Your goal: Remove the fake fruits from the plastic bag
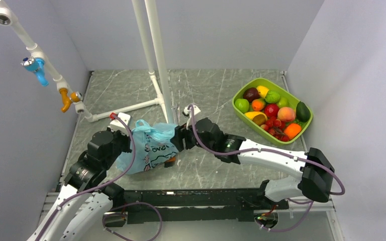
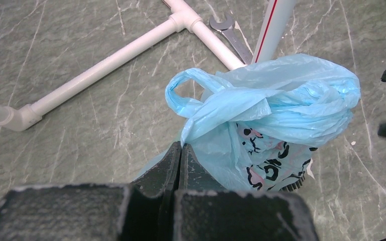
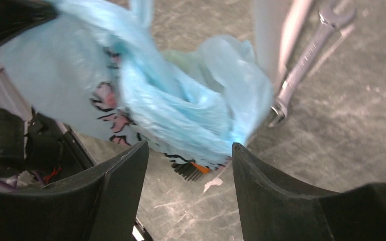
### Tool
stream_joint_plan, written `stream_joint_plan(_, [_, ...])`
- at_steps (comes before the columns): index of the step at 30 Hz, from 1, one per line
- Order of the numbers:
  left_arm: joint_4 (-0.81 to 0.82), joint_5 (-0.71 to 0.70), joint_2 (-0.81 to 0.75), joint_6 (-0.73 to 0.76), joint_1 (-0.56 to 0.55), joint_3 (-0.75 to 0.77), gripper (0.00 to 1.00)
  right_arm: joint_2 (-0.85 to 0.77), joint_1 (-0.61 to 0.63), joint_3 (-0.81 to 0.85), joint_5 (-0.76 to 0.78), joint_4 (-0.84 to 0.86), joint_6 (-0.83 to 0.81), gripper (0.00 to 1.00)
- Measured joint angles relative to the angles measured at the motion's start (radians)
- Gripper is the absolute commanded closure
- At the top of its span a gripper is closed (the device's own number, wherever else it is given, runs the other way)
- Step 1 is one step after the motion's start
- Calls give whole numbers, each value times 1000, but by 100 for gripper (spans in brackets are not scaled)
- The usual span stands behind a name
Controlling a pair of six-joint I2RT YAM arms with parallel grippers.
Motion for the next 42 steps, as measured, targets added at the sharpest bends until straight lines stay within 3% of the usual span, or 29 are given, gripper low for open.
stream_joint_plan(4, [1,2,-12,0,0,0,100,25,80,83,32,-35,-97,24])
stream_joint_plan(10, [1,9,-20,0,0,0,100,187,122,279,102,-91,-223,28])
stream_joint_plan(16, [1,10,-20,0,0,0,100,282,190,314,229,-115,-297,29])
stream_joint_plan(21, [1,9,-29,0,0,0,100,334,209,319,343,-133,-302,62])
stream_joint_plan(27, [-2,-14,-47,-2,0,0,100,293,208,235,445,-86,-262,86])
stream_joint_plan(32, [-15,-66,-106,-11,0,0,100,129,198,48,439,22,-209,100])
stream_joint_plan(35, [-18,-98,-151,-20,0,0,100,35,161,-47,382,106,-157,100])
stream_joint_plan(36, [-17,-108,-168,-23,0,0,96,15,145,-69,361,129,-144,100])
stream_joint_plan(37, [-17,-111,-182,-23,0,0,87,0,133,-87,339,154,-135,100])
stream_joint_plan(38, [-16,-114,-193,-24,0,0,68,-7,122,-98,319,172,-131,100])
stream_joint_plan(39, [-16,-114,-199,-23,0,0,57,-7,114,-100,302,180,-129,100])
stream_joint_plan(42, [-5,-98,-206,-30,0,-1,31,-4,112,-97,260,191,-128,100])
